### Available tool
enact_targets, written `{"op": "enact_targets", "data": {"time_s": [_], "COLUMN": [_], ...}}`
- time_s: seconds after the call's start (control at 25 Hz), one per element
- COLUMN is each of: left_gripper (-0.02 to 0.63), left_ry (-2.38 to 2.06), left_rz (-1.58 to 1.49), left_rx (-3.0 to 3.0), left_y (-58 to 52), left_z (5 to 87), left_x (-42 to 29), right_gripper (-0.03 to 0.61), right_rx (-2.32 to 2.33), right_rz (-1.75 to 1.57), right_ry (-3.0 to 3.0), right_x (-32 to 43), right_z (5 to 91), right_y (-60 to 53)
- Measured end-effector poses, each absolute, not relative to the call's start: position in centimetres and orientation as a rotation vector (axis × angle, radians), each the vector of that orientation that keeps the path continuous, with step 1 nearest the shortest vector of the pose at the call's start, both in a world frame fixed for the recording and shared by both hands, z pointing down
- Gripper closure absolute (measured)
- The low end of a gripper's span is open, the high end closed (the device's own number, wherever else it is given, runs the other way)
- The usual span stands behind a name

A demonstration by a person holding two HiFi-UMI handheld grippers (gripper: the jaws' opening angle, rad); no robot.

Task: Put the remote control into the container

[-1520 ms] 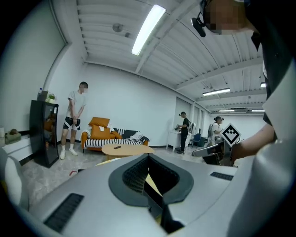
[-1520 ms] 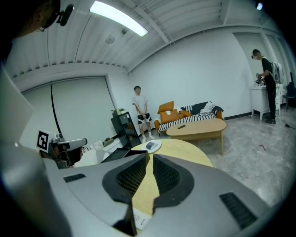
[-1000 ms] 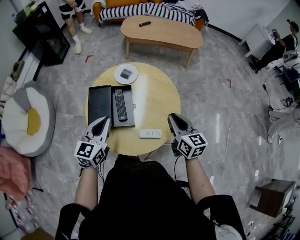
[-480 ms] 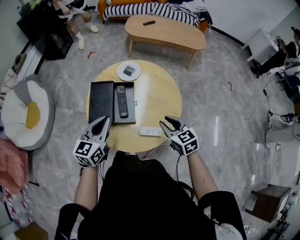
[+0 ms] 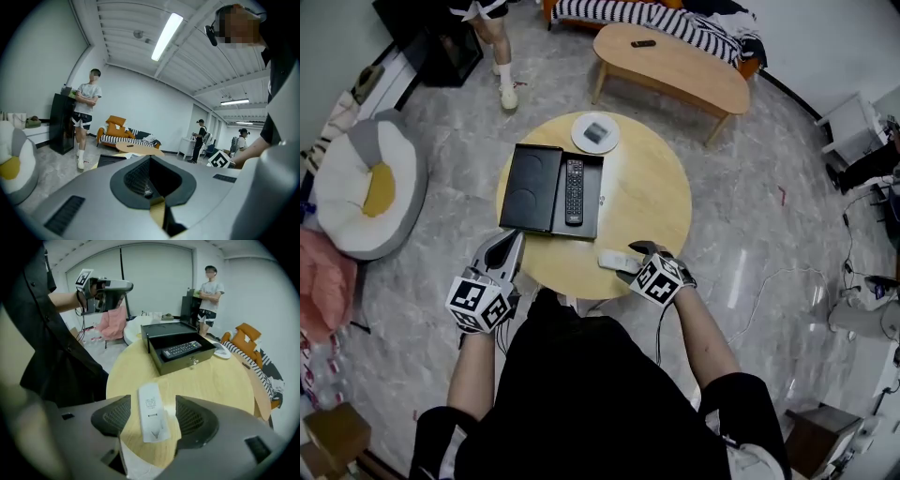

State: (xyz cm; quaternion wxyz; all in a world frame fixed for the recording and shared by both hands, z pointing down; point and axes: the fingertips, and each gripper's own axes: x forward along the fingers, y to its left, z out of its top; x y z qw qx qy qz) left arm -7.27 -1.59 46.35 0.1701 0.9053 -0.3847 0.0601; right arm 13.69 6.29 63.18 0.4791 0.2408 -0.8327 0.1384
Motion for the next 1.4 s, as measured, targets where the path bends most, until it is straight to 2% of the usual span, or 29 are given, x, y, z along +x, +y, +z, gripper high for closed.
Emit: {"op": "enact_targets", "data": {"time_s": [0.36,0.76,1.4], "left_gripper": [0.607,0.606,0.607], "left_ry": [-1.204,-1.196,-0.995], "left_rz": [0.157,0.174,0.202], "left_rx": [2.469,2.448,2.512], "left_y": [-1.2,-2.5,-6.2], "left_z": [47.6,48.4,49.3], "left_x": [-12.1,-13.4,-9.0], "right_gripper": [0.296,0.298,0.344], "right_rx": [0.402,0.304,0.480], "right_rz": [0.297,0.320,0.410], "right_ry": [-1.887,-1.782,-1.846], "right_x": [13.1,12.4,12.3], "right_z": [67.7,69.9,66.5], "right_y": [6.4,6.5,4.6]}}
